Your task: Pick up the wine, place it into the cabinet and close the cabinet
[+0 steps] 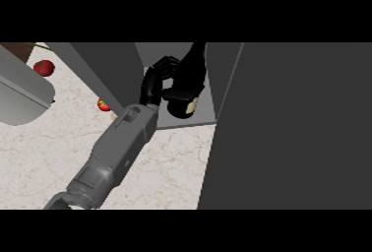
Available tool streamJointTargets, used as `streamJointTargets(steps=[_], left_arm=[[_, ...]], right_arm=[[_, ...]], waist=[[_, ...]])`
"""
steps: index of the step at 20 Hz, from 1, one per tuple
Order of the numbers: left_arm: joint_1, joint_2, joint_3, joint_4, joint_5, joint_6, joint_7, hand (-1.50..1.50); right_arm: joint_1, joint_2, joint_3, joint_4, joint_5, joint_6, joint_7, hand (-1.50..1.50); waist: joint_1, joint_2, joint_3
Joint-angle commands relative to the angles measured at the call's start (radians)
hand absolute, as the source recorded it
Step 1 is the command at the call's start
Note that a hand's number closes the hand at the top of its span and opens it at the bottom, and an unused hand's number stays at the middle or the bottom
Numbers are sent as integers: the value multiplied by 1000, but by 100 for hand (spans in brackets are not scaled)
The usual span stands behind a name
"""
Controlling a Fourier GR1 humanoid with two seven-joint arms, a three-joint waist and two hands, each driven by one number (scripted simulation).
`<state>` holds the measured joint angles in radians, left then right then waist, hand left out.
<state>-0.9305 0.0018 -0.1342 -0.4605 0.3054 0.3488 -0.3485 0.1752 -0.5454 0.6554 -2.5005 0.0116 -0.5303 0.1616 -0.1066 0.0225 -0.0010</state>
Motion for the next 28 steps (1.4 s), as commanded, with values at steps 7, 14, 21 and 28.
streamJointTargets(steps=[7, 14, 21, 28], left_arm=[[-97, 25, 82, 195, 6, 12, -126, 150], [-157, 52, 62, 281, -49, 82, -167, -150], [-231, 64, 68, 336, -63, 151, -148, -150], [-241, 87, 111, 311, -24, -15, -206, -150]], right_arm=[[64, -6, 5, -140, -62, 15, 24, -150], [88, -7, 37, -96, -55, 41, -39, -150], [53, -4, 41, -78, -42, 64, -60, -150], [80, -26, 11, -110, -54, 69, -64, -150]], waist=[[-5, 10, -1], [-24, 14, 0], [-36, 24, -1], [-29, 19, -2]])
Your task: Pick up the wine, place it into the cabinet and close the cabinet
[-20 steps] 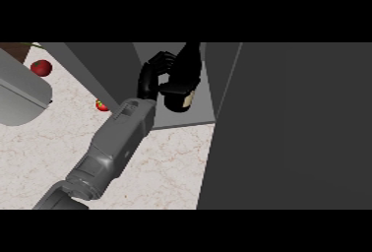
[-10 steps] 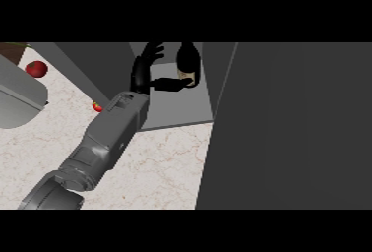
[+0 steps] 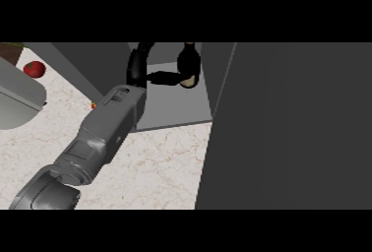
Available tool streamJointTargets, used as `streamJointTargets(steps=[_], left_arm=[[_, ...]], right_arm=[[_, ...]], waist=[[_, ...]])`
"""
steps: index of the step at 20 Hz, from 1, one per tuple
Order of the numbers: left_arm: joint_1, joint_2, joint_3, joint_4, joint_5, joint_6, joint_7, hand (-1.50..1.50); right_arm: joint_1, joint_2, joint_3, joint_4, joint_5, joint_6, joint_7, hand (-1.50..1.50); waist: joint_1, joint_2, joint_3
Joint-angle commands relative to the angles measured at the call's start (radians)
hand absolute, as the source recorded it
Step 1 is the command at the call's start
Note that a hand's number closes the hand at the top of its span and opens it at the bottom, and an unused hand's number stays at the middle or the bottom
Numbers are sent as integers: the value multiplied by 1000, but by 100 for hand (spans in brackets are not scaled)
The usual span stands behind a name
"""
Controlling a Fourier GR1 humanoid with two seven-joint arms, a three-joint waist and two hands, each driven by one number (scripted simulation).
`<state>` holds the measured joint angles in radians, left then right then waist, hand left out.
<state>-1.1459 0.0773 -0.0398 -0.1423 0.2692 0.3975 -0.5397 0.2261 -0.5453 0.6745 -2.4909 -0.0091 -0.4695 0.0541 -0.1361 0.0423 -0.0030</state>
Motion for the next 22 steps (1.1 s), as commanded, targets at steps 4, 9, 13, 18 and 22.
streamJointTargets(steps=[4, 9, 13, 18, 22], left_arm=[[-44, -14, 74, -29, 67, -108, -43, 150], [-70, -35, 92, -46, 85, -217, -67, 150], [-41, -60, 95, -48, 88, -300, -92, -150], [-53, -63, 90, -50, 84, -338, -61, -150], [-64, -77, 86, -64, 105, -330, -32, -150]], right_arm=[[54, 1, 26, -109, -27, -6, 10, -150], [83, -52, -20, -160, -56, 11, 40, -150], [116, -55, -14, -183, -38, -3, 62, -150], [149, -58, -8, -188, 0, -18, 36, -150], [164, -75, -45, -218, -37, -12, 43, -150]], waist=[[6, -8, 1], [31, -18, 2], [63, -29, 2], [78, -35, 2], [85, -40, 3]])
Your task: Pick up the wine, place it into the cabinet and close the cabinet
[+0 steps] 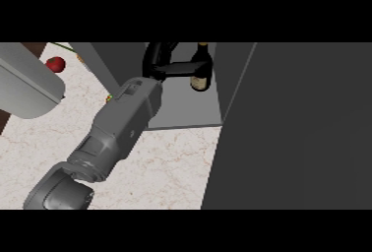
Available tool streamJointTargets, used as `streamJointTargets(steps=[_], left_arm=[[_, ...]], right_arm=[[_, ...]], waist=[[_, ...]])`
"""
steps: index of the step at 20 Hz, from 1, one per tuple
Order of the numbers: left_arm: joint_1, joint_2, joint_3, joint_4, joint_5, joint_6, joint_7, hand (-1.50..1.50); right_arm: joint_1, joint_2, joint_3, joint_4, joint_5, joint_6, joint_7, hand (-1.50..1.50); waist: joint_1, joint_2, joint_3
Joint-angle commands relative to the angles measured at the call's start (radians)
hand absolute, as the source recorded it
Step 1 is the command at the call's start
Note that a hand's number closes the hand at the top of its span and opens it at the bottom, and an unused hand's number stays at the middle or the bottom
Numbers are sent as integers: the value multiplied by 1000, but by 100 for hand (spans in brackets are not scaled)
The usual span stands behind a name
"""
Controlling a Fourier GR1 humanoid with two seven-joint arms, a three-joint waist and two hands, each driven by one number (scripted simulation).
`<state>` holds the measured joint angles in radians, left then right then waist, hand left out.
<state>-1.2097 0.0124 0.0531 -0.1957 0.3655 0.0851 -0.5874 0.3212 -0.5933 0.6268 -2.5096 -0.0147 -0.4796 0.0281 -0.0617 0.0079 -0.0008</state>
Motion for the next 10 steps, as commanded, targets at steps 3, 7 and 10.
streamJointTargets(steps=[3, 7, 10], left_arm=[[0, -12, -20, -24, 34, -21, 10, -150], [59, -12, -62, -95, 66, -68, 47, -150], [109, -12, -93, -144, 109, -100, 36, -150]], right_arm=[[39, -15, 9, -215, -25, -15, 107, -150], [96, -41, -30, -217, -28, -23, 87, -150], [83, -34, -15, -187, -44, -9, 77, -150]], waist=[[6, -6, 0], [31, -23, 1], [36, -20, 0]])
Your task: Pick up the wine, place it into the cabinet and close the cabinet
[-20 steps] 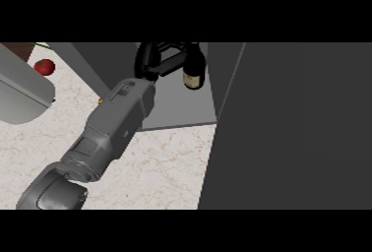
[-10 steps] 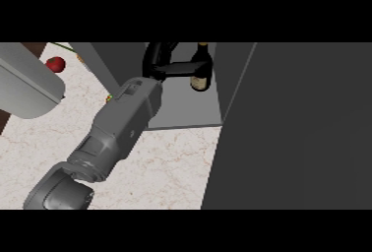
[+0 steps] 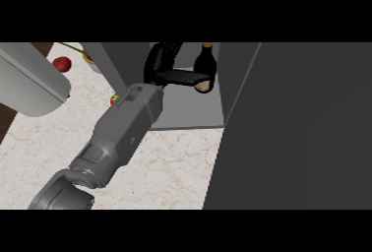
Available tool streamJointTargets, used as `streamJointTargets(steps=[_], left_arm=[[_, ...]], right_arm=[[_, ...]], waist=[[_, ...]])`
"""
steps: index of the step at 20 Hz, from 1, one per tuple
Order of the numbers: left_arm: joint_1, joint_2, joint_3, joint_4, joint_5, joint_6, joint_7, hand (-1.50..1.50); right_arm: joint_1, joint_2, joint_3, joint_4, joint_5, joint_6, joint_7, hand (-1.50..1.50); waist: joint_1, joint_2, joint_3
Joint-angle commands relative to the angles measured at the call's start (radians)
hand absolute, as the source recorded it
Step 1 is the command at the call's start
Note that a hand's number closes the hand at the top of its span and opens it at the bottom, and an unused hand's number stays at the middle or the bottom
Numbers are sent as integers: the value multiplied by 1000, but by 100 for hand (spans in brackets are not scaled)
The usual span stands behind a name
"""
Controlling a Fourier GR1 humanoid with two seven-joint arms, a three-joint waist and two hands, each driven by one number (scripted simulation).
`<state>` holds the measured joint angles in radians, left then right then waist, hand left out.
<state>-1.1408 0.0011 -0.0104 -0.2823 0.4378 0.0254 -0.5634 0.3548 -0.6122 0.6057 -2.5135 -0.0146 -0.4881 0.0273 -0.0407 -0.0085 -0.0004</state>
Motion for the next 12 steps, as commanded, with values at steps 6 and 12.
streamJointTargets(steps=[6, 12], left_arm=[[196, -1, -154, -182, 112, -74, 13, -150], [367, -1, -246, -378, 161, -60, 65, -150]], right_arm=[[53, -43, -32, -210, -50, 1, 87, -150], [52, -27, -20, -186, -36, -17, 77, -150]], waist=[[11, -9, 0], [46, -17, 0]])
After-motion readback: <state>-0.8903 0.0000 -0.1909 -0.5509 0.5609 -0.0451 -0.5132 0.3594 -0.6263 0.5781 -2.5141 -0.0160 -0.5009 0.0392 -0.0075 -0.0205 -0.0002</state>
